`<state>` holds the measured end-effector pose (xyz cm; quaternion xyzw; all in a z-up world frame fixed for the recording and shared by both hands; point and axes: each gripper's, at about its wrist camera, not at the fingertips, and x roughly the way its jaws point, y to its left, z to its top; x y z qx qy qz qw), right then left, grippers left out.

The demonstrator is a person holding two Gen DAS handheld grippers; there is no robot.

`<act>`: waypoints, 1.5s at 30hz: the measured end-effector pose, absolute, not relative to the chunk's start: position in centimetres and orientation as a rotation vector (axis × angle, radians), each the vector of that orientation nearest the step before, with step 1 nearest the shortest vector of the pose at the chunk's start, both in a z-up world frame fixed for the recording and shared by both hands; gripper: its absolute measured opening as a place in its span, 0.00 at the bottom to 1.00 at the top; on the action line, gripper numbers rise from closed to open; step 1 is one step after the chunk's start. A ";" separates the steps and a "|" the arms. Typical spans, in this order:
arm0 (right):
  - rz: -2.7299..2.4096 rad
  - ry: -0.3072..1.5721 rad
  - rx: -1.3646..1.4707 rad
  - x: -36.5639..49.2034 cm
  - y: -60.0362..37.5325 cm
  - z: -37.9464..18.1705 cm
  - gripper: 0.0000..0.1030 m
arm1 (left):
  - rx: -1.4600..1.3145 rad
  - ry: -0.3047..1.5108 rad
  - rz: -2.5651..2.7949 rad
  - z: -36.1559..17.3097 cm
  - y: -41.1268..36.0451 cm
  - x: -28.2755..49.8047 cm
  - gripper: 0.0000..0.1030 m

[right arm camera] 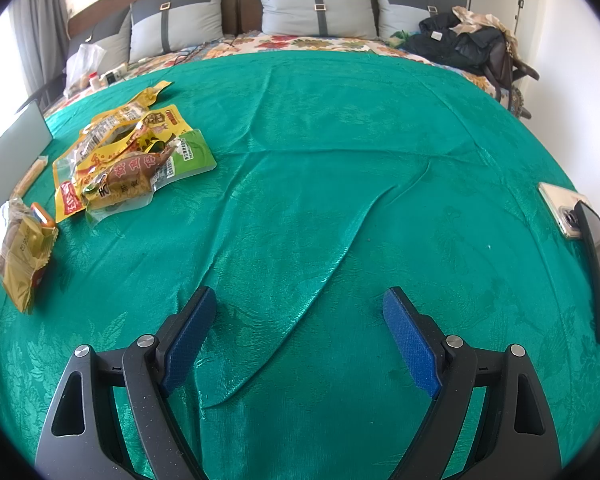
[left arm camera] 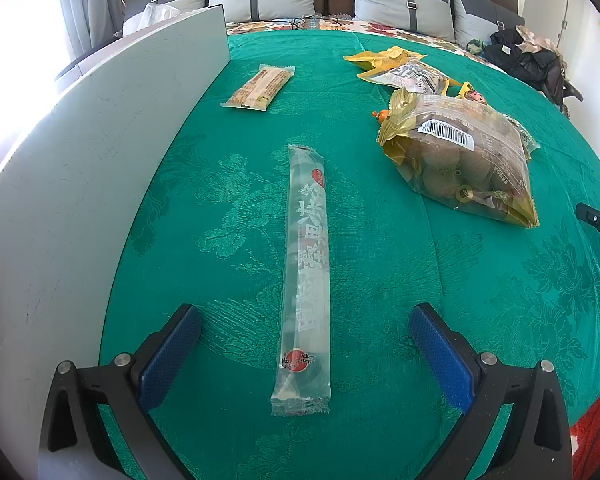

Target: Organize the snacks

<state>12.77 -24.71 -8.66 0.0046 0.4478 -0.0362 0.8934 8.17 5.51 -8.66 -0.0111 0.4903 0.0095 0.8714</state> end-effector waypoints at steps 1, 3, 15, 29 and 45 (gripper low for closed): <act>-0.075 0.929 0.009 12.8 -24.7 -8.7 0.85 | -0.023 1.025 0.020 -8.7 5.5 8.2 1.00; -0.075 0.929 0.009 12.8 -24.7 -8.7 0.85 | -0.024 1.025 0.020 -8.7 5.5 8.2 1.00; -0.075 0.929 0.010 12.8 -24.7 -8.7 0.85 | -0.024 1.025 0.020 -8.7 5.5 8.1 1.00; -0.077 0.929 0.010 12.7 -24.7 -8.7 0.86 | -0.017 1.028 0.003 -8.5 5.6 8.4 1.00; -0.078 0.929 0.009 12.7 -24.7 -8.7 0.86 | -0.015 1.008 0.002 -8.7 5.6 8.1 1.00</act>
